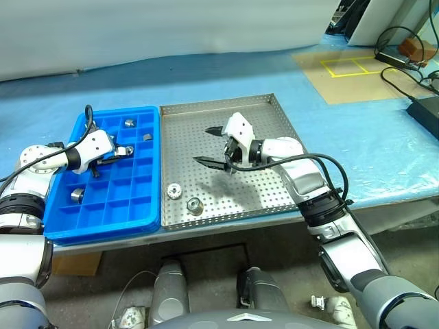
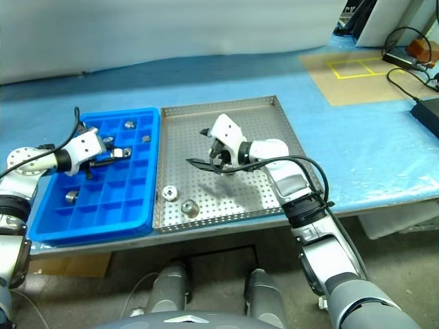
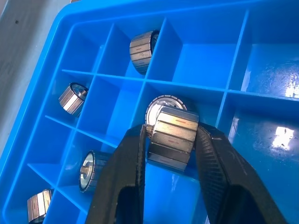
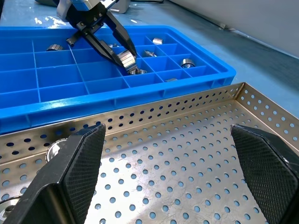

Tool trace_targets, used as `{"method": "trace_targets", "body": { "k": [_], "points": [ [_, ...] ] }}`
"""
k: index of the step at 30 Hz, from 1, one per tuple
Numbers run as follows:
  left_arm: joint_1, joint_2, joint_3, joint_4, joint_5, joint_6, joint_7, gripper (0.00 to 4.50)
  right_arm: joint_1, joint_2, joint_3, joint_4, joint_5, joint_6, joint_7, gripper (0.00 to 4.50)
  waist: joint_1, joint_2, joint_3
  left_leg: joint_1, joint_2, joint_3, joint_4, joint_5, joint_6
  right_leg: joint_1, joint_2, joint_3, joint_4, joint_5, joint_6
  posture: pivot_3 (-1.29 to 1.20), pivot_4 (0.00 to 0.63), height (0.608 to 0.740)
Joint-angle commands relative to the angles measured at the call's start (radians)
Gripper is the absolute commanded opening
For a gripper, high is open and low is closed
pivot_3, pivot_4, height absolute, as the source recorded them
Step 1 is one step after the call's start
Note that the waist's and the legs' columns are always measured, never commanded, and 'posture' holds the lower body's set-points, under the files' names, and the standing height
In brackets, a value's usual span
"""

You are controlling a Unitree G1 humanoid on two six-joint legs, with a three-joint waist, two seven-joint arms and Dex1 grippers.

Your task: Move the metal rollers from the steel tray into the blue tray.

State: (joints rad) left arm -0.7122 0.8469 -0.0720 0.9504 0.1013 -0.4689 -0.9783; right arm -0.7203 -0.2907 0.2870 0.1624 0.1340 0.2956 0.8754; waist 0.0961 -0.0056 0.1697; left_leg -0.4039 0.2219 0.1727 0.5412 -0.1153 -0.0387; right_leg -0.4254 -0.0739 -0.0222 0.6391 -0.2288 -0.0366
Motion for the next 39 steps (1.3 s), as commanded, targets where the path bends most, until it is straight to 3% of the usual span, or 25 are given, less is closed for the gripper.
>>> {"method": "trace_targets", "body": {
  "k": [1,4,8,17,21,30,39],
  "points": [
    [-0.038,0.002,0.033,-0.002,-0.011,0.024,0.059,1.15,-0.013,0.001,-0.010,-0.016,-0.006,-0.020,0.000,4.50,0.001,0.000,0.000,0.000,0.000,0.000,0.000,0.000,0.000,0.000,0.000,0.000,0.000,0.000,0.000,-0.03,0.150,0.740],
    [-0.053,-0.012,0.078,-0.028,-0.074,0.066,0.048,1.15,-0.018,-0.001,-0.007,-0.011,-0.010,-0.031,0.003,4.50,0.002,-0.001,0.000,0.000,0.000,0.000,0.000,0.000,0.000,0.000,0.000,0.000,0.000,0.000,0.000,-0.02,0.150,0.740],
    [-0.049,-0.032,0.181,-0.138,-0.239,0.236,-0.023,1.15,-0.026,-0.003,-0.005,-0.006,-0.024,-0.056,0.007,4.50,0.000,-0.003,0.001,-0.002,0.000,0.000,0.001,0.000,0.000,-0.001,0.000,0.000,0.000,0.000,0.000,-0.02,0.150,0.740],
    [0.039,-0.022,0.295,-0.420,-0.438,0.576,-0.092,1.15,-0.099,0.016,-0.014,0.062,-0.033,-0.113,0.020,4.50,-0.004,-0.003,0.002,-0.011,0.000,0.001,0.001,0.001,-0.002,-0.011,0.001,-0.001,-0.001,0.000,-0.002,-0.01,0.150,0.740],
    [0.087,-0.037,0.313,-0.539,-0.503,0.696,-0.090,1.15,-0.152,0.041,-0.019,0.138,-0.049,-0.165,0.004,4.50,-0.003,-0.003,0.002,-0.011,0.001,0.001,0.000,0.001,-0.001,-0.011,0.001,-0.001,-0.001,-0.001,-0.002,0.00,0.150,0.740],
    [0.170,-0.208,0.307,-0.829,-0.650,0.911,0.029,1.15,-0.199,0.117,-0.021,0.230,-0.055,-0.219,-0.017,4.50,-0.001,-0.004,0.002,-0.011,0.001,0.001,0.002,0.000,0.000,-0.010,0.001,-0.001,0.000,-0.001,-0.002,0.00,0.150,0.740],
    [0.171,-0.315,0.258,-0.934,-0.670,0.954,0.076,1.15,-0.181,0.113,-0.008,0.228,-0.073,-0.226,-0.008,4.50,-0.008,-0.004,0.002,-0.012,0.001,0.001,0.003,0.001,-0.001,-0.010,0.001,-0.001,0.000,-0.001,-0.002,-0.01,0.150,0.740]
  ]
}}
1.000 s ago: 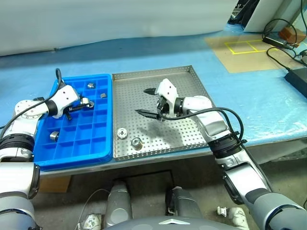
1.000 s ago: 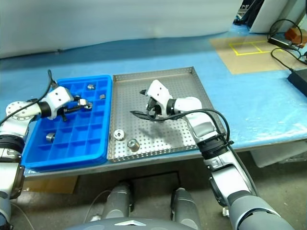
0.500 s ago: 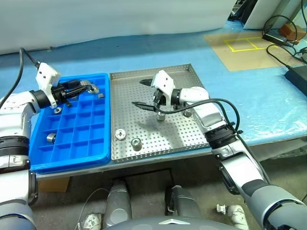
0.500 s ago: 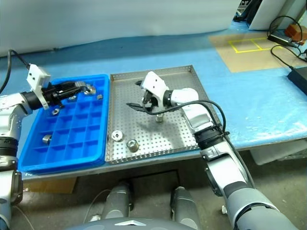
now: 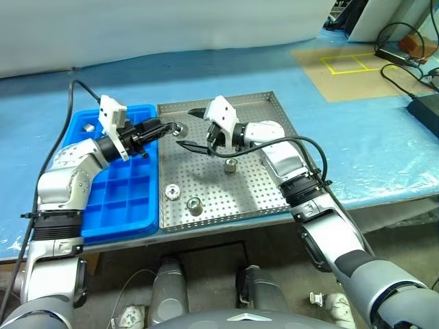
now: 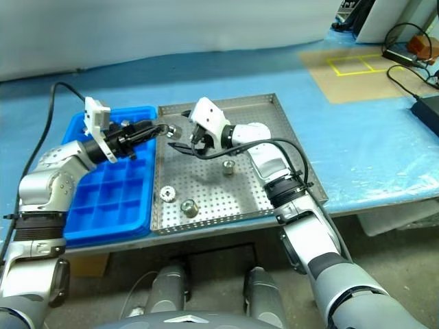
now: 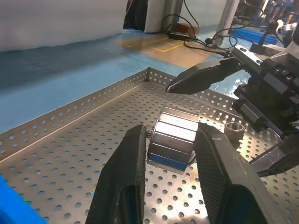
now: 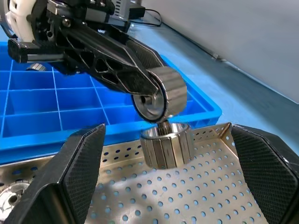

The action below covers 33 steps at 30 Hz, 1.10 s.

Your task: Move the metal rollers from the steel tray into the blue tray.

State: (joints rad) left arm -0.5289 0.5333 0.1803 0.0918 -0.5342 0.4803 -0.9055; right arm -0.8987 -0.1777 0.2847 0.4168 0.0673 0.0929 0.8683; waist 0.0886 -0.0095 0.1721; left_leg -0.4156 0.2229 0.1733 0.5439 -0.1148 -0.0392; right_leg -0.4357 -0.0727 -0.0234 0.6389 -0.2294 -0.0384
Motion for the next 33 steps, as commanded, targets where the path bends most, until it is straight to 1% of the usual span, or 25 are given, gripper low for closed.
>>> {"method": "trace_targets", "body": {
  "k": [1,8,11,12,13,15,17,18,27,33],
  "points": [
    [-0.010,-0.005,0.001,-0.088,-0.037,0.009,0.001,1.15,0.000,-0.001,-0.006,-0.027,-0.009,-0.024,-0.002,4.50,0.000,0.000,0.000,0.000,0.000,0.000,0.000,0.000,0.000,0.000,0.000,0.000,0.000,0.000,0.000,-0.01,0.150,0.740],
    [-0.022,-0.009,-0.007,-0.093,-0.047,0.013,-0.002,1.15,0.013,-0.004,-0.012,-0.033,-0.017,-0.022,-0.003,4.50,-0.003,0.000,0.000,0.000,0.000,0.000,0.000,0.000,0.000,0.000,0.000,0.000,0.000,0.000,0.000,-0.03,0.150,0.740],
    [-0.019,-0.012,-0.017,-0.108,-0.048,0.018,-0.005,1.15,0.019,-0.001,-0.014,-0.039,-0.017,-0.018,-0.006,3.93,-0.006,0.000,0.000,0.000,0.000,0.000,0.001,0.000,0.000,0.000,0.000,0.000,0.000,0.000,0.000,-0.04,0.150,0.740],
    [-0.018,-0.013,-0.019,-0.111,-0.048,0.018,-0.005,1.15,0.021,-0.001,-0.014,-0.042,-0.016,-0.017,-0.004,3.61,-0.006,0.000,0.000,0.000,0.000,0.000,0.001,0.000,0.000,0.000,0.000,0.000,0.000,0.000,0.000,-0.04,0.150,0.740],
    [-0.018,-0.013,-0.020,-0.112,-0.048,0.018,-0.005,1.15,0.023,-0.001,-0.014,-0.045,-0.014,-0.016,-0.002,3.20,-0.007,0.000,0.000,0.000,0.000,0.000,0.001,0.000,0.000,0.000,0.000,0.000,0.000,0.000,0.000,-0.04,0.150,0.740],
    [-0.018,-0.014,-0.021,-0.113,-0.049,0.018,-0.005,1.15,0.028,-0.001,-0.013,-0.050,-0.013,-0.015,0.001,2.61,-0.009,0.000,0.000,0.000,0.000,0.000,0.001,0.000,0.000,0.000,0.000,0.000,0.000,0.000,0.000,-0.04,0.150,0.740],
    [-0.018,-0.013,-0.023,-0.113,-0.051,0.019,-0.005,1.15,0.030,0.000,-0.013,-0.053,-0.016,-0.013,-0.003,1.84,-0.012,0.000,0.000,0.000,0.000,0.000,0.001,0.000,0.000,0.000,0.000,0.000,0.000,0.000,0.000,-0.04,0.150,0.740],
    [-0.017,-0.014,-0.024,-0.113,-0.050,0.019,-0.005,1.15,0.032,0.000,-0.014,-0.054,-0.017,-0.011,-0.007,1.67,-0.013,0.000,0.000,0.000,0.000,0.000,0.001,0.000,0.000,0.000,0.000,0.000,0.000,0.000,0.000,-0.04,0.150,0.740],
    [-0.035,-0.008,-0.001,-0.103,-0.052,0.010,0.007,1.15,0.034,-0.006,-0.003,-0.045,-0.035,-0.020,-0.009,1.66,-0.018,0.000,0.000,0.000,0.000,0.000,0.001,0.000,0.000,0.000,0.000,0.000,0.000,0.000,0.000,-0.04,0.150,0.740],
    [-0.058,-0.001,0.045,-0.123,-0.071,0.010,0.064,1.15,0.041,-0.030,0.043,0.020,-0.119,-0.112,-0.020,1.66,-0.018,0.000,0.000,0.000,0.000,0.000,0.001,0.000,0.000,0.001,0.000,0.000,0.000,0.000,0.000,0.00,0.150,0.740]
  ]
}}
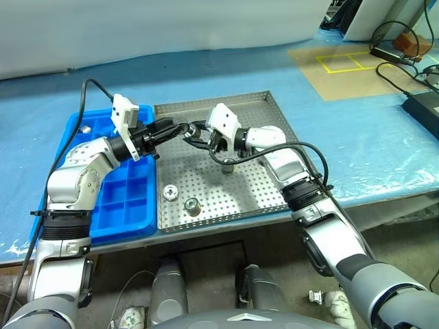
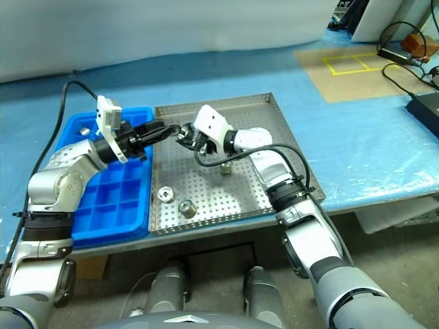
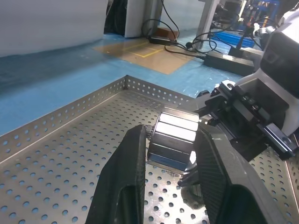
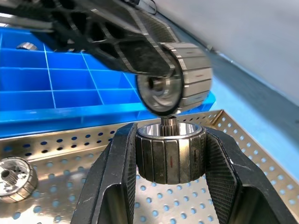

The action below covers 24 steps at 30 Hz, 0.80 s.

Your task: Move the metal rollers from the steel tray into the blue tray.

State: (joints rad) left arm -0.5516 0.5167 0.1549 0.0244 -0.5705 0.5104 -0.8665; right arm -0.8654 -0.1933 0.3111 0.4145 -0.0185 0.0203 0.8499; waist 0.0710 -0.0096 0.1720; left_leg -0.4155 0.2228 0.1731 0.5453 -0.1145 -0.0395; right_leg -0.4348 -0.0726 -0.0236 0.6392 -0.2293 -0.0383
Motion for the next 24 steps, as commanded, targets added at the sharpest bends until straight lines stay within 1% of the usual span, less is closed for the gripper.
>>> {"method": "trace_targets", "body": {
  "k": [1,6,11,15,18,22,24],
  "points": [
    [-0.030,0.016,0.072,-0.065,-0.038,-0.016,0.030,1.15,0.012,-0.019,0.022,0.028,-0.039,-0.048,0.002,1.66,0.000,0.000,0.000,0.000,0.000,0.000,0.000,0.000,0.000,0.000,0.000,0.000,0.000,0.000,0.000,0.01,0.150,0.740],
    [-0.011,0.012,0.073,-0.097,-0.040,-0.006,0.049,1.15,0.035,-0.052,0.044,0.054,-0.085,-0.114,0.002,1.66,0.003,0.000,0.000,0.000,0.000,0.000,0.001,0.000,0.000,0.001,0.000,0.000,-0.001,0.000,0.000,0.02,0.150,0.740],
    [0.019,0.024,0.092,-0.117,-0.031,-0.015,0.079,1.15,0.018,-0.038,-0.028,0.025,-0.006,-0.051,0.008,1.66,0.002,0.000,0.000,0.000,0.000,0.000,0.001,-0.001,0.001,0.001,0.000,0.000,0.000,0.000,0.000,0.02,0.150,0.740],
    [0.092,0.057,0.176,-0.123,-0.022,-0.031,0.134,1.15,-0.043,0.024,-0.080,0.022,0.071,0.041,0.006,1.66,-0.006,0.000,0.000,0.001,0.000,0.000,0.001,-0.001,0.002,0.001,0.000,0.000,0.001,0.000,0.000,0.03,0.150,0.740],
    [0.159,0.078,0.223,-0.134,-0.008,-0.044,0.173,1.15,-0.078,0.067,-0.052,0.079,0.029,0.001,-0.020,1.66,-0.008,0.000,0.000,0.001,0.001,0.000,0.000,-0.001,0.002,0.001,0.002,0.000,0.001,0.000,0.000,0.05,0.150,0.740],
    [0.238,0.091,0.294,-0.138,0.043,-0.079,0.272,1.15,-0.173,0.187,-0.048,0.309,-0.023,-0.105,-0.137,1.66,0.000,0.000,0.000,0.001,0.002,-0.001,0.000,-0.001,0.002,0.001,0.002,0.000,0.000,0.000,-0.001,0.12,0.150,0.740],
    [0.261,0.088,0.322,-0.143,0.061,-0.089,0.325,1.15,-0.225,0.248,-0.068,0.408,-0.019,-0.135,-0.170,1.66,0.004,0.000,0.000,0.001,0.001,-0.001,0.000,-0.002,0.002,0.001,0.002,0.000,0.000,0.000,-0.001,0.16,0.150,0.740]
  ]
}}
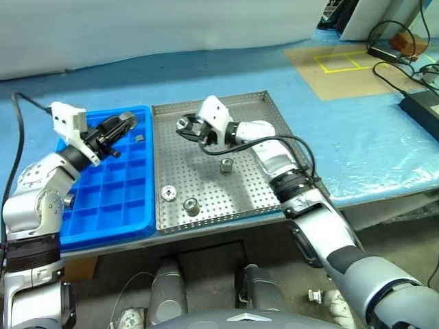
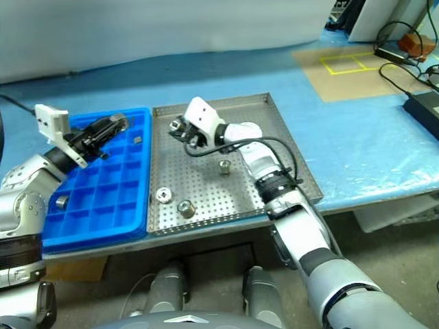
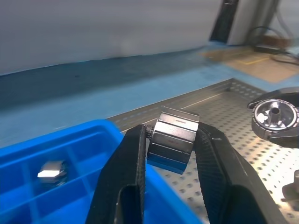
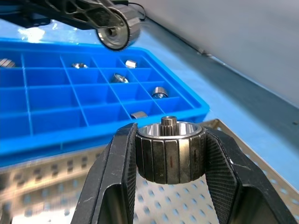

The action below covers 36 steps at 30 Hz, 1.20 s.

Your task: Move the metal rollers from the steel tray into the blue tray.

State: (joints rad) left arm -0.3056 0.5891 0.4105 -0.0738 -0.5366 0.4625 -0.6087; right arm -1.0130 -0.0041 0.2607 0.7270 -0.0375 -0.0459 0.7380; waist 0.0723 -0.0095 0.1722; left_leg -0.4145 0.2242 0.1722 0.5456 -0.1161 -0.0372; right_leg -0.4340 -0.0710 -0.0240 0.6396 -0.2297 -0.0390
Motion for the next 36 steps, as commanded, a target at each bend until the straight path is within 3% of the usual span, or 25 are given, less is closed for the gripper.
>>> {"method": "trace_targets", "body": {
  "k": [1,13,24,36],
  "points": [
    [0.025,0.013,0.075,-0.055,0.033,-0.044,0.088,1.15,-0.101,0.083,-0.028,0.140,0.005,-0.081,-0.069,1.66,0.007,0.000,0.000,0.000,0.000,0.000,0.000,0.000,0.000,0.000,0.000,0.000,0.000,0.000,0.000,0.19,0.150,0.740],
    [0.132,-0.040,0.150,-0.126,0.106,-0.069,0.325,1.15,-0.303,0.278,-0.126,0.503,0.026,-0.125,-0.193,1.66,0.064,0.000,0.000,-0.002,-0.001,-0.003,-0.001,0.000,0.000,-0.001,-0.002,-0.002,0.000,0.000,0.000,0.34,0.150,0.740],
    [0.253,-0.165,0.115,-0.324,0.092,-0.028,0.417,1.15,-0.347,0.321,-0.163,0.544,0.023,-0.136,-0.192,1.66,0.099,0.000,0.000,-0.008,-0.001,-0.008,-0.001,0.000,0.000,-0.005,-0.002,-0.003,-0.001,0.000,0.000,0.52,0.150,0.740],
    [0.450,-0.258,0.181,-0.520,0.083,-0.026,0.508,1.15,-0.357,0.342,-0.173,0.578,0.012,-0.129,-0.194,1.66,0.200,0.000,0.000,-0.012,-0.001,-0.019,-0.003,-0.001,0.000,-0.008,-0.002,-0.004,-0.001,-0.003,0.001,0.74,0.150,0.740]
  ]
}}
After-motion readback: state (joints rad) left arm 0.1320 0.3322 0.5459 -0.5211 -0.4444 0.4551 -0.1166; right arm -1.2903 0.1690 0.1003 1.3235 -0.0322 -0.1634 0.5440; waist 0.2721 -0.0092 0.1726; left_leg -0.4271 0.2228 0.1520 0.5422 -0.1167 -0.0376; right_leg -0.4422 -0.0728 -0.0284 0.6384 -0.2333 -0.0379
